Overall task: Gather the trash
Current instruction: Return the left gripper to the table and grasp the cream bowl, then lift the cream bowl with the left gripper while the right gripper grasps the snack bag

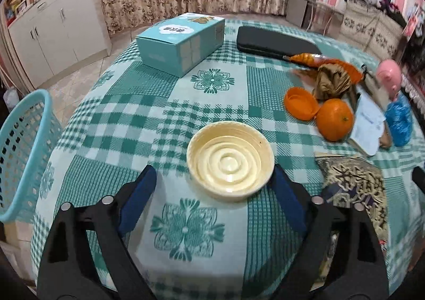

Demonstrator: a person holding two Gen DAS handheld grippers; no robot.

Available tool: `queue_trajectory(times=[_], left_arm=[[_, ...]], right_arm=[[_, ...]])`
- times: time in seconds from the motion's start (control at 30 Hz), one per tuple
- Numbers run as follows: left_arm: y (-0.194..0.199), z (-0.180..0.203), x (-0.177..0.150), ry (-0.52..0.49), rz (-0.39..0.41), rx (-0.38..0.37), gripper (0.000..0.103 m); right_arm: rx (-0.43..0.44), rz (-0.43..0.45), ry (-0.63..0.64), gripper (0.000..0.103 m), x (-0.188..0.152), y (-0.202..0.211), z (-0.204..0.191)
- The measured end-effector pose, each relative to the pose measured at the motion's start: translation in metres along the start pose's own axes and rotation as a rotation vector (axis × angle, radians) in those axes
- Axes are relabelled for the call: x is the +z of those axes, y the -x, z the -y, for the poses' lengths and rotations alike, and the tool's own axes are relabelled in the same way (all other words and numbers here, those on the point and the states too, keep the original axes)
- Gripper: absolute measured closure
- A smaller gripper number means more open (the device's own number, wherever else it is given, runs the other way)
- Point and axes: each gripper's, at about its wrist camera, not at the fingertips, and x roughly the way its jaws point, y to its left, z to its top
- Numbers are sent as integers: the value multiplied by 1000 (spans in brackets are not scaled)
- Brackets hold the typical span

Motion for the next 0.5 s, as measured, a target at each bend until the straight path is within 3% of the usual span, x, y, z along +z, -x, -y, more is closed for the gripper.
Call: queue_trajectory(times=[0.17, 0.3, 0.5], left_arm=[[3, -1, 3, -9, 24, -45, 42], [7, -4, 0, -17, 34, -54, 42], [27, -26, -14, -16, 61, -11, 42]], right_arm=[[15, -12, 23, 7, -1, -2, -13], [31, -19, 66, 7, -5, 0, -35], [94, -63, 84, 7, -12, -2, -73]])
